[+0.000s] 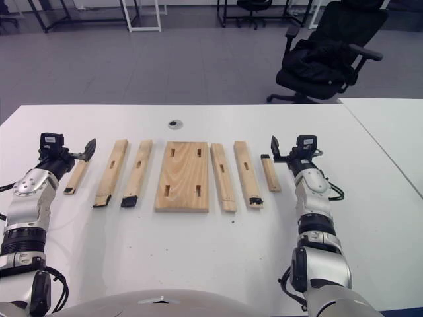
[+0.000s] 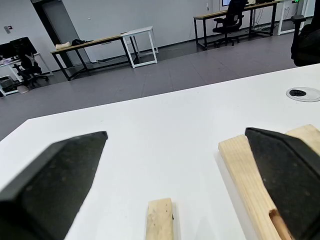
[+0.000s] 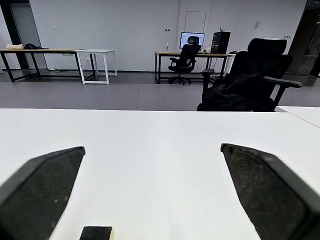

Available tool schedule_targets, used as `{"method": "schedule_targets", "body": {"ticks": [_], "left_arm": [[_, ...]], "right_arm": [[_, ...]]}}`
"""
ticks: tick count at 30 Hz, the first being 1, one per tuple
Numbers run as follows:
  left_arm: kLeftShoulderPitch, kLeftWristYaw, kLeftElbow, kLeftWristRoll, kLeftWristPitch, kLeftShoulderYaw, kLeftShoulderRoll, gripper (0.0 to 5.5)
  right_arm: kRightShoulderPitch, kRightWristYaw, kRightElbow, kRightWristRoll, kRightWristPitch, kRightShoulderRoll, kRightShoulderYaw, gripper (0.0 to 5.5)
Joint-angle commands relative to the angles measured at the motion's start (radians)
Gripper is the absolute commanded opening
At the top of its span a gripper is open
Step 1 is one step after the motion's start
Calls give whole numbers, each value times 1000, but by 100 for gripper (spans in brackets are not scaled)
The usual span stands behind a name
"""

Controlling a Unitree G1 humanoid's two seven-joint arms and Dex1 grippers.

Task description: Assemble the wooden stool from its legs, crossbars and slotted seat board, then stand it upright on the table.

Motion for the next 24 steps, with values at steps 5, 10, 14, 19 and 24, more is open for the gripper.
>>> {"method": "schedule_targets", "body": {"ticks": [5, 10, 14, 19, 24], "left_arm": [[30, -36, 44, 8, -1, 6, 40, 508], [60, -55, 71, 13, 15, 2, 48, 508], [84, -56, 82, 29, 2, -10, 46, 508], [92, -53, 103, 32, 15, 2, 53, 508], [97, -65, 138, 32, 38, 0, 59, 443]], "right_arm": [[-9, -3, 4, 1, -4, -7, -1, 507], [-16, 0, 16, -2, -2, -10, 1, 507], [-20, 2, 20, -5, -1, -11, 4, 507], [-22, 1, 28, -9, -1, -10, 8, 507], [-17, -2, 25, -11, -1, -9, 12, 507]]}}
